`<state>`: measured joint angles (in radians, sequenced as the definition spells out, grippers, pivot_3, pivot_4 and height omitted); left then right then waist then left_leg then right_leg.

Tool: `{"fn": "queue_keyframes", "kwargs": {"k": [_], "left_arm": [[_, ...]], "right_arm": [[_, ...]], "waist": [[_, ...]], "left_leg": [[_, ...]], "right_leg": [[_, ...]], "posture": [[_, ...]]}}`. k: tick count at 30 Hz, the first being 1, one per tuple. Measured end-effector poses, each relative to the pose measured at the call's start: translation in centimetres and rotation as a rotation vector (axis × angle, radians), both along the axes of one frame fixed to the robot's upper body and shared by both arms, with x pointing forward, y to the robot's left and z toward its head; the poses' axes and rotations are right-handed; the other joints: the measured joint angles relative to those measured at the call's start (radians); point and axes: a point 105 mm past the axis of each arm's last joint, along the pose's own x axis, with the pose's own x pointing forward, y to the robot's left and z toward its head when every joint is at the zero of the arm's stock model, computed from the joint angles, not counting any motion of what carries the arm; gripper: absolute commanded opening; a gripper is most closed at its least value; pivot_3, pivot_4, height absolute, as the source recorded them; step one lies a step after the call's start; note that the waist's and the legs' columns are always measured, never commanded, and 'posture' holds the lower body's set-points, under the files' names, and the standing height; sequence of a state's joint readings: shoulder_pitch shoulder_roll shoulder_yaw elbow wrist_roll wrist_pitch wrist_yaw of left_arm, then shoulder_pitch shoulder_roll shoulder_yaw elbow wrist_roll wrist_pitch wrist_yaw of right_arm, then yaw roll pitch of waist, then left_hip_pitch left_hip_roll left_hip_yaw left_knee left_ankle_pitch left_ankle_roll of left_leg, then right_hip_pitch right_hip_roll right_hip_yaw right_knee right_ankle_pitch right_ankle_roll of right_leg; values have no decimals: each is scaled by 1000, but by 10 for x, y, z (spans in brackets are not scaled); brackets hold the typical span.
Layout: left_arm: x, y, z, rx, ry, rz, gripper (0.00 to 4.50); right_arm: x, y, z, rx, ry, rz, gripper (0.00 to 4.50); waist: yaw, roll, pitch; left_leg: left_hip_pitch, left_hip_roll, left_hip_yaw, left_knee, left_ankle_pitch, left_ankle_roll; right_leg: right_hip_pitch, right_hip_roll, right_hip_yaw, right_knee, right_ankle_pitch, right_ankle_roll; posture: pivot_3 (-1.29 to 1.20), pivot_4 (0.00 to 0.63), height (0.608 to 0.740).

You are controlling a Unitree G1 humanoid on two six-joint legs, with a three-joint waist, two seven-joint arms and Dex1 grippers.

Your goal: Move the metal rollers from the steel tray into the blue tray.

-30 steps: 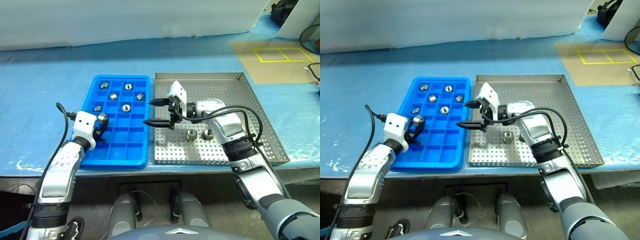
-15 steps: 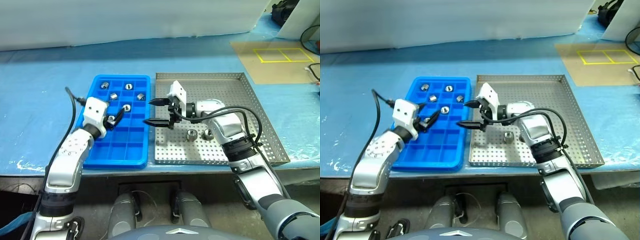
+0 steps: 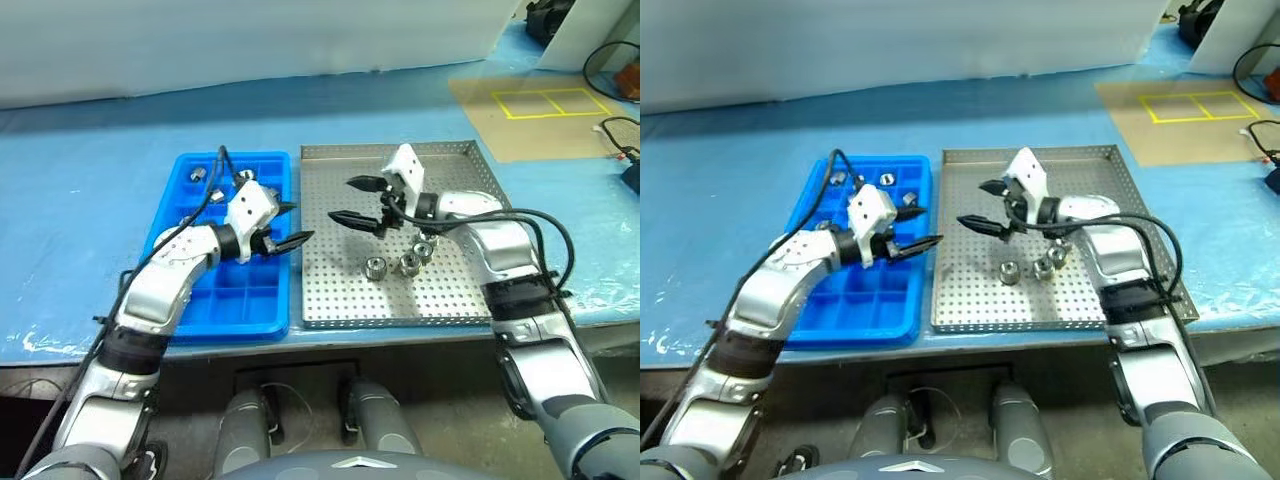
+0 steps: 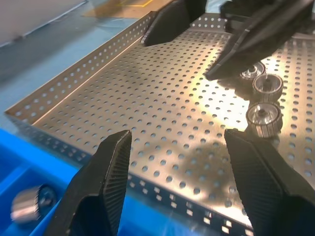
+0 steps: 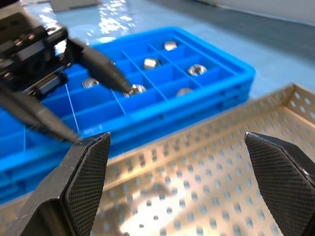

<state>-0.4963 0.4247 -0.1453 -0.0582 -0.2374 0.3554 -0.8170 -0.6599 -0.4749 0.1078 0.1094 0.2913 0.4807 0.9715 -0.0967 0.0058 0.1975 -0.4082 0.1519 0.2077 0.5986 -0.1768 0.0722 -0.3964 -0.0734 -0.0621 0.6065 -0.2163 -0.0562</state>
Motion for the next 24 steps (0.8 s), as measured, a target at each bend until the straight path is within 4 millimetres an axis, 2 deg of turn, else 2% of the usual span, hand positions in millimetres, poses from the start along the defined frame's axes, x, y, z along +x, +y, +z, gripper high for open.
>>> {"fn": "queue_keyframes", "kwargs": {"k": [3,7,10,12,15,18,24], "left_arm": [[8,-21,2,-26,10,-65,3165],[16,-42,-1,-30,27,-146,3165],[22,-44,-8,-6,74,-180,3165],[18,-48,-16,20,108,-237,3165],[9,-51,-35,101,164,-329,3165],[3,-47,-49,168,212,-386,3165],[1,-33,-56,262,204,-422,3165]], "right_arm": [[-14,-12,-11,-18,31,-32,4500],[-29,-32,-14,-47,49,-79,4500],[-37,-45,-16,-65,61,-122,4500],[-40,-51,-16,-70,63,-148,4500],[-43,-51,-14,-60,58,-168,4500],[-46,-49,-15,-54,58,-177,4500],[-48,-49,-18,-46,62,-200,4500]], "waist": [[-30,0,0],[-83,0,0],[-135,0,0],[-173,0,0],[-220,0,0],[-258,0,0],[-305,1,0]], "left_leg": [[-1,-1,0,0,0,3],[-3,-1,-1,1,0,5],[-4,-1,-1,1,-1,7],[-4,-2,-2,2,-2,8],[-7,-2,-3,2,-2,8],[-9,-1,-5,2,-2,9],[-10,-2,-8,3,-5,13]], "right_leg": [[0,0,0,-1,0,0],[0,0,0,-3,0,1],[0,0,-1,-5,-1,2],[0,0,-2,-6,-2,4],[0,0,-5,-8,-4,8],[1,0,-8,-11,-4,10],[8,0,-14,-21,-2,11]], "posture": [[-775,150,740],[-837,150,740],[-876,150,740],[-889,150,740],[-915,150,740],[-922,150,740],[-923,150,740]]}}
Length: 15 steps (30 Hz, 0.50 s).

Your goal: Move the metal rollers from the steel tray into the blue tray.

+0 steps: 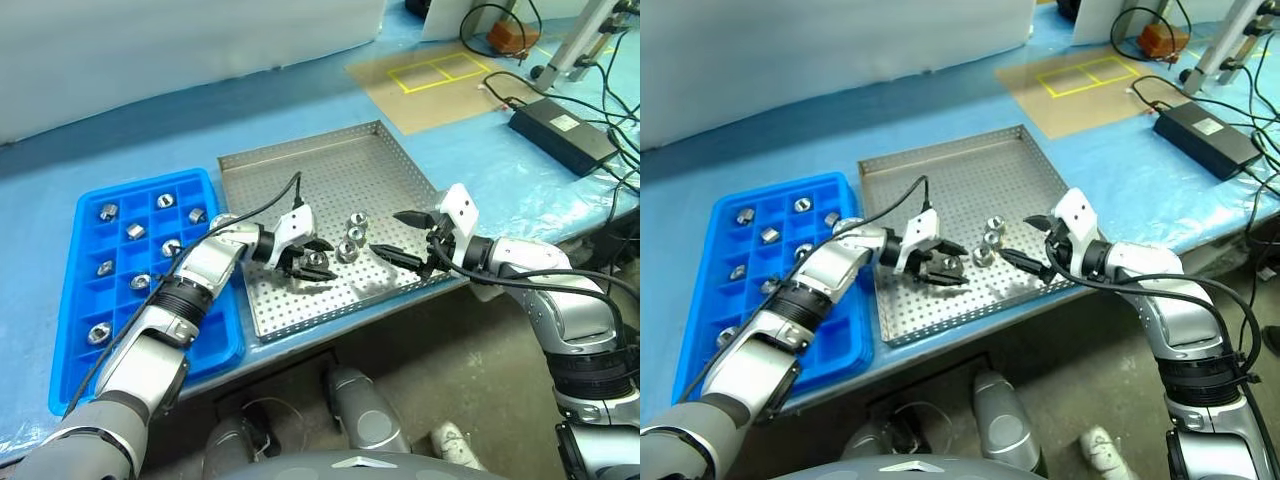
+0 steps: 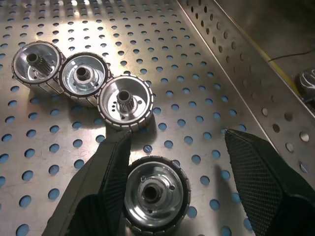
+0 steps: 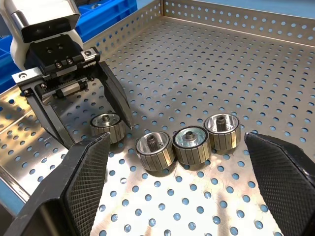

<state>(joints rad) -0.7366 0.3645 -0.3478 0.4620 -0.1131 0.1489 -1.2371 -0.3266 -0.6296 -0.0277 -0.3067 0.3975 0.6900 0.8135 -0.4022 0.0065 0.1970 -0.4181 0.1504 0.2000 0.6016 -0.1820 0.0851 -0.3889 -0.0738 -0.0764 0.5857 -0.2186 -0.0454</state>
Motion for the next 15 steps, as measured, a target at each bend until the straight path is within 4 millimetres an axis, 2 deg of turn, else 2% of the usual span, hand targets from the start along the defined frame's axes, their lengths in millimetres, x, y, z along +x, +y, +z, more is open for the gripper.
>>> {"fn": "queue_keyframes", "kwargs": {"k": [6,15], "left_arm": [[6,4,-7,33,-19,23,3165],[3,5,-21,52,-24,47,3165]], "right_arm": [[1,0,0,1,-5,-11,4500],[3,2,2,2,-14,-17,4500]], "waist": [[-8,0,0],[-29,0,0]], "left_leg": [[-1,-1,0,1,-2,3],[-1,-1,-1,2,-2,3]], "right_leg": [[2,-1,-1,-3,1,-1],[3,-2,-3,-3,1,0]], "posture": [[-913,150,740],[-901,150,740]]}}
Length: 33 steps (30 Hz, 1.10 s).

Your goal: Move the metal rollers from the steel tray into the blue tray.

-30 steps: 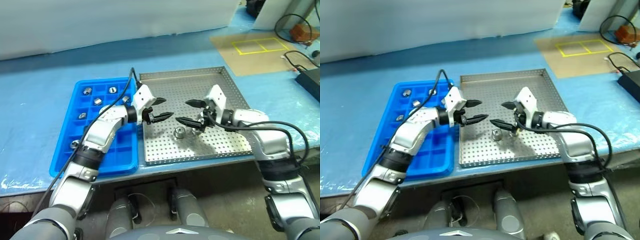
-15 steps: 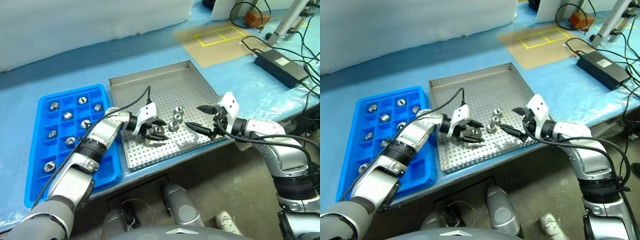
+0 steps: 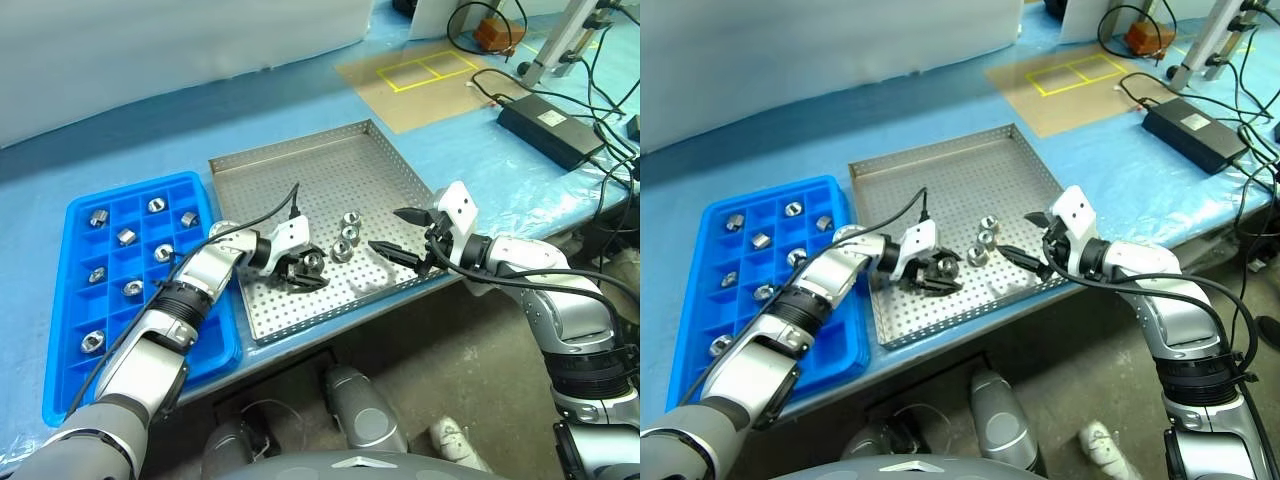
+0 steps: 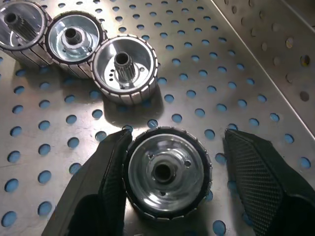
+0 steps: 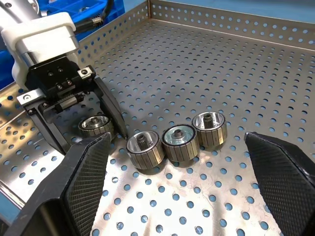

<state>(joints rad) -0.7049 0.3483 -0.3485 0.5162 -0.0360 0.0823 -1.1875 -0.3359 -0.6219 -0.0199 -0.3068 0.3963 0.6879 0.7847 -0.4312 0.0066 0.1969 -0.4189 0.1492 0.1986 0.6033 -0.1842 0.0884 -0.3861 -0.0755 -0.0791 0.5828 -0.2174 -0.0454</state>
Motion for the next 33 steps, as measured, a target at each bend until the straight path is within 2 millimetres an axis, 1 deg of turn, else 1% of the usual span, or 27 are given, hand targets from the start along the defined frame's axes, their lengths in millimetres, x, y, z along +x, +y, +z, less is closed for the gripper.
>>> {"fn": "queue_keyframes", "kwargs": {"k": [2,4,6,9,12,18,20,21,24,26,27,29,30,32,33], "left_arm": [[1,0,-1,5,-13,8,3165],[1,1,-1,6,-16,10,2783],[2,3,-1,8,-19,16,2303],[3,4,-2,6,-25,34,2303],[3,5,-2,1,-23,44,1755],[3,9,-2,-6,-49,74,1747],[2,16,2,-15,-64,115,1747],[3,19,7,-39,-71,155,1747],[9,30,35,-142,-143,289,1747],[12,44,54,-199,-207,396,1747],[12,52,59,-216,-235,450,1747],[9,70,66,-242,-269,567,1747],[7,76,66,-248,-272,609,1747],[-2,87,63,-258,-266,683,1747],[-12,92,62,-270,-262,714,1747]], "right_arm": [[0,1,-1,-2,3,4,4500],[0,2,-1,-3,4,7,4500],[0,4,0,-4,1,12,4500],[1,5,1,-3,-2,16,4500],[2,9,-2,-2,5,31,4500],[6,12,2,-1,-6,54,4500],[6,16,0,2,0,71,4500],[7,17,0,3,3,76,4500],[9,21,-1,6,8,98,4500],[11,26,1,2,3,126,4500],[11,28,2,3,0,140,4500],[14,33,4,9,1,169,4500],[15,35,4,10,3,179,4500],[17,40,4,13,12,204,4500],[19,44,4,20,18,223,4500]], "waist": [[-1,0,0],[-2,0,0],[-5,0,0],[-10,0,0],[-13,0,0],[-19,0,0],[-21,0,0],[-21,0,0],[-18,0,0],[-19,0,0],[-19,0,0],[-18,0,0],[-15,0,0],[-5,0,0],[-1,0,0]], "left_leg": [[0,0,0,1,0,0],[0,0,0,1,0,0],[0,0,-1,2,0,0],[1,0,-1,2,0,0],[1,0,-1,2,0,0],[0,0,-2,2,0,0],[0,0,-2,2,0,0],[0,0,-2,2,0,0],[-1,0,-2,3,0,0],[0,0,-3,3,0,0],[0,0,-3,3,0,0],[0,0,-3,3,0,0],[0,0,-3,3,0,0],[-1,1,-4,3,0,0],[-1,1,-4,3,0,0]], "right_leg": [[1,0,0,0,-1,1],[1,0,0,0,-1,2],[2,0,0,0,-1,2],[2,0,0,0,-1,2],[2,0,0,0,-1,2],[2,0,-1,0,-1,2],[2,0,-1,0,1,-1],[1,0,-1,1,1,-2],[1,0,-1,1,1,-2],[1,0,-1,1,2,-2],[1,0,-1,1,2,-2],[1,0,-2,2,1,-2],[1,0,-2,2,1,-2],[1,0,-2,3,2,-2],[0,0,-2,3,2,-2]], "posture": [[-899,150,740],[-894,150,740],[-890,150,740],[-873,150,740],[-858,150,740],[-817,150,740],[-790,150,740],[-783,150,740],[-736,150,740],[-702,150,740],[-688,150,740],[-661,150,740],[-616,150,740],[-583,150,740],[-550,150,740]]}}
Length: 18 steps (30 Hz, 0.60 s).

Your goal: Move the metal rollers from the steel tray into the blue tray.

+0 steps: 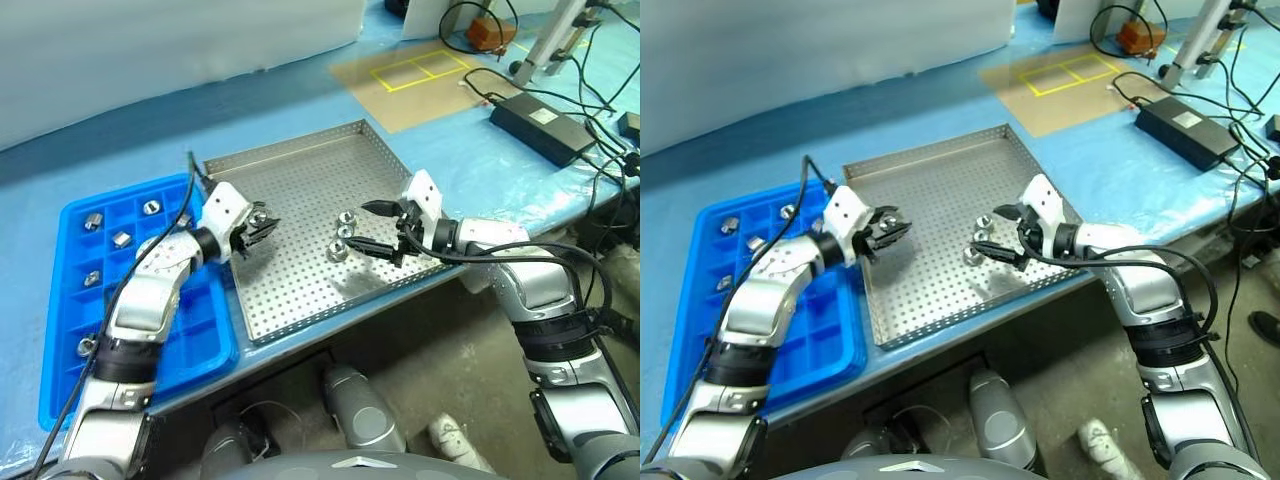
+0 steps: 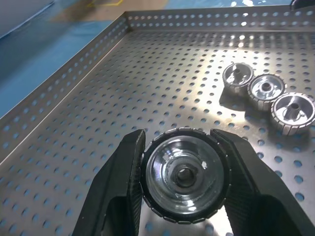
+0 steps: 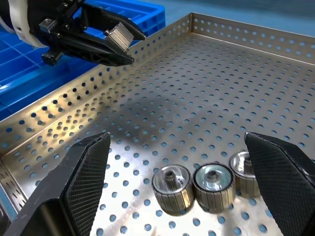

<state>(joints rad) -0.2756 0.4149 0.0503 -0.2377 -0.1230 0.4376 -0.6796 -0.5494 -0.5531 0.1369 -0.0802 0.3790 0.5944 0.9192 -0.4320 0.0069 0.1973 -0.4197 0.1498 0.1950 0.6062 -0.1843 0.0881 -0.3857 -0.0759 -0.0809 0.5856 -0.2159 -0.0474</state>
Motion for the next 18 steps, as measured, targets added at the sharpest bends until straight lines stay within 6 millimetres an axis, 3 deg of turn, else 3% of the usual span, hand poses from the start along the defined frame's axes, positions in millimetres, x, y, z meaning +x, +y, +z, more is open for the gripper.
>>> {"fn": "queue_keyframes", "kwargs": {"k": [4,7,10,18], "left_arm": [[-50,1,-5,-57,19,19,1747],[-61,8,8,-80,-28,87,1747],[-73,32,17,-96,-73,234,1747],[-117,55,-13,-117,85,357,1747]], "right_arm": [[7,13,11,-7,-27,80,4500],[8,25,24,13,-50,145,4500],[7,40,32,22,-62,227,4500],[6,62,31,21,-40,367,4500]], "waist": [[39,-1,1],[97,0,2],[150,0,2],[286,0,2]], "left_leg": [[0,2,0,0,0,-1],[2,2,-1,0,1,-6],[7,2,-1,0,1,-8],[8,2,1,-4,2,-10]], "right_leg": [[-1,0,0,2,0,-1],[0,0,0,5,0,-1],[4,0,1,6,0,-1],[2,0,4,6,1,-2]], "posture": [[-445,150,740],[-399,150,740],[-321,150,740],[-222,150,740]]}}
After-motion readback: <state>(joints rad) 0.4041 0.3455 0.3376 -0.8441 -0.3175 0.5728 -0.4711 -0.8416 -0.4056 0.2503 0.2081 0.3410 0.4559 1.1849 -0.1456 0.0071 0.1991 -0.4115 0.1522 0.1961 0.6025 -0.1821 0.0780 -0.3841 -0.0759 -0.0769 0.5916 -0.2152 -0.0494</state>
